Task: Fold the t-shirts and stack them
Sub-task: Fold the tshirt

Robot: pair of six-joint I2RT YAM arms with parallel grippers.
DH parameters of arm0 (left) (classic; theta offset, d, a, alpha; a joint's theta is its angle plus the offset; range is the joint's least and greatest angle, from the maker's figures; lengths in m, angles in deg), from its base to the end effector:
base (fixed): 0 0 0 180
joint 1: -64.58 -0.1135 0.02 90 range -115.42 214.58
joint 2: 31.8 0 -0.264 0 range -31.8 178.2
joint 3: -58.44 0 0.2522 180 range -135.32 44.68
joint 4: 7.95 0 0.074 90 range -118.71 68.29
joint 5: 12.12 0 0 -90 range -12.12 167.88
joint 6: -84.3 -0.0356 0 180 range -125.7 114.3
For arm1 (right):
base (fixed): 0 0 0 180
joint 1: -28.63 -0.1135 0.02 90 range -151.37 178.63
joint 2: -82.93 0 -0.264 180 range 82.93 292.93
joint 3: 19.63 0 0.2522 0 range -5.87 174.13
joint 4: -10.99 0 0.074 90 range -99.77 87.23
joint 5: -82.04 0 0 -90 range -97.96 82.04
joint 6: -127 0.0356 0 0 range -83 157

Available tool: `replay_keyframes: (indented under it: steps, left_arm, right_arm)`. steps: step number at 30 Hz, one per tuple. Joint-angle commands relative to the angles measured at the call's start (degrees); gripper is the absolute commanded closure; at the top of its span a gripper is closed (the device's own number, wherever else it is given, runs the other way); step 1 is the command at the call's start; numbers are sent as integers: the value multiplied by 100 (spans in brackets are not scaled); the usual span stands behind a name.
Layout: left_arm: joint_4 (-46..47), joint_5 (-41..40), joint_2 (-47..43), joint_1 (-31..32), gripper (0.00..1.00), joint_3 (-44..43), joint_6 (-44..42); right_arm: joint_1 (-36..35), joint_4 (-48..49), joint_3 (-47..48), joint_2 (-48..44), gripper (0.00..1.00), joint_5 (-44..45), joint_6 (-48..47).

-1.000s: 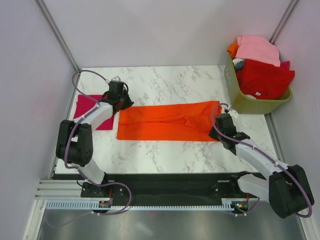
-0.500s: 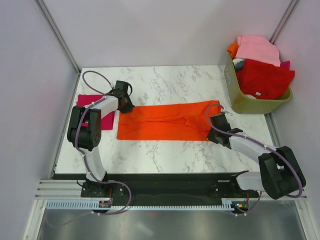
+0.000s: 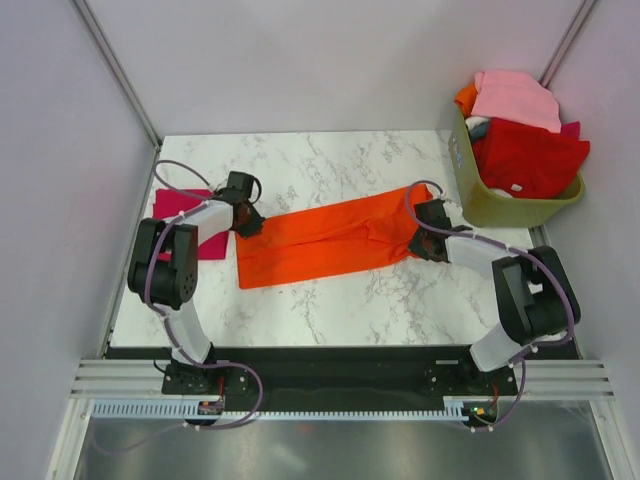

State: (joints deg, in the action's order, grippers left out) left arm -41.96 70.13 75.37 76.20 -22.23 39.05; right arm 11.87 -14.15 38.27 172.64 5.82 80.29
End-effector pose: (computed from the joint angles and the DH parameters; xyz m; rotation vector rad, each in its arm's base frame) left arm 0.3707 -0.0713 0.1581 -0.7919 2.4986 -0.1693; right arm 0.2822 0.0761 0.1536 0.6672 2.4358 0.1106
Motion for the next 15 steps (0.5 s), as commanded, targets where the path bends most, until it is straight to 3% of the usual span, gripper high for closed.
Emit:
replay_keyframes:
  steps: [1, 9, 15]
  left_arm:
    - [-550, -332, -476, 208, 98, 775, 657]
    - [-550, -535, -1304, 912, 98, 1786, 921]
    - [-550, -684, -1901, 1747, 98, 2471, 1596]
  right_arm:
    - [137, -5, 480, 669, 100, 125, -22]
    - [278, -66, 1727, 1698, 100, 283, -391]
    - [295, -259, 2871, 2603, 100, 186, -997]
